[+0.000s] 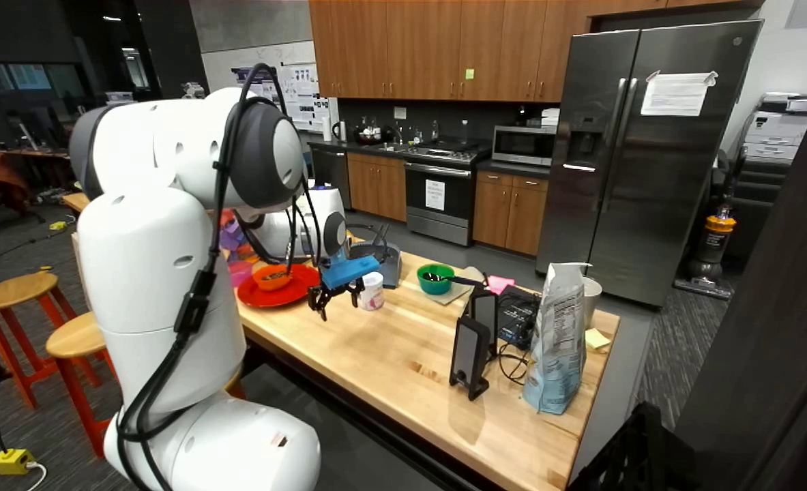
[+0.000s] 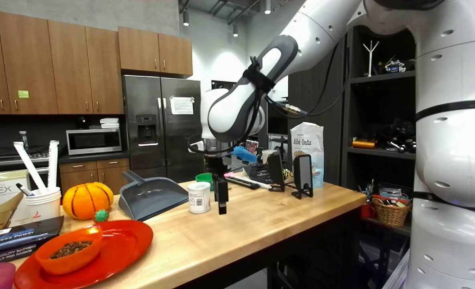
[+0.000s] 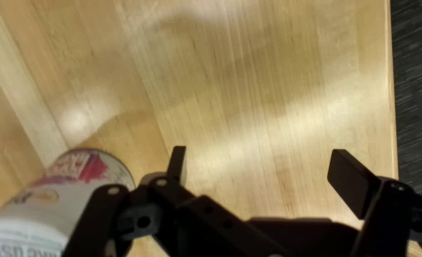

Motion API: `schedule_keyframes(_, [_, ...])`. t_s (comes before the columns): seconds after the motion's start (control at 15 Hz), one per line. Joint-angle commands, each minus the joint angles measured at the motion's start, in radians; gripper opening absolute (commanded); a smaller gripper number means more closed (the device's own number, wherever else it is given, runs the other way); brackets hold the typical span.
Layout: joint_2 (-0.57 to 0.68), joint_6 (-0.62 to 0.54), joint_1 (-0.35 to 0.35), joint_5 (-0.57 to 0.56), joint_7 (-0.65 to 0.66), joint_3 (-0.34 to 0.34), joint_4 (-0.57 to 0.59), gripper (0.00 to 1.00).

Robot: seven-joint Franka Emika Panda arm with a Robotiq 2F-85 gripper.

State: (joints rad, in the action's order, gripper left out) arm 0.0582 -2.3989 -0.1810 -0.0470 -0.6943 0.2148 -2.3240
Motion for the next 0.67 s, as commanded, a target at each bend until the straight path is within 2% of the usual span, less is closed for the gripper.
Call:
schedule_keyframes(0.0, [-0.004, -0.014, 0.014, -0.116, 0.082, -0.030, -0.044, 1.00])
schedule_keyframes(0.6, [0.093, -0.115, 0.003, -0.394, 0.301, -0.046, 0.027, 1.00])
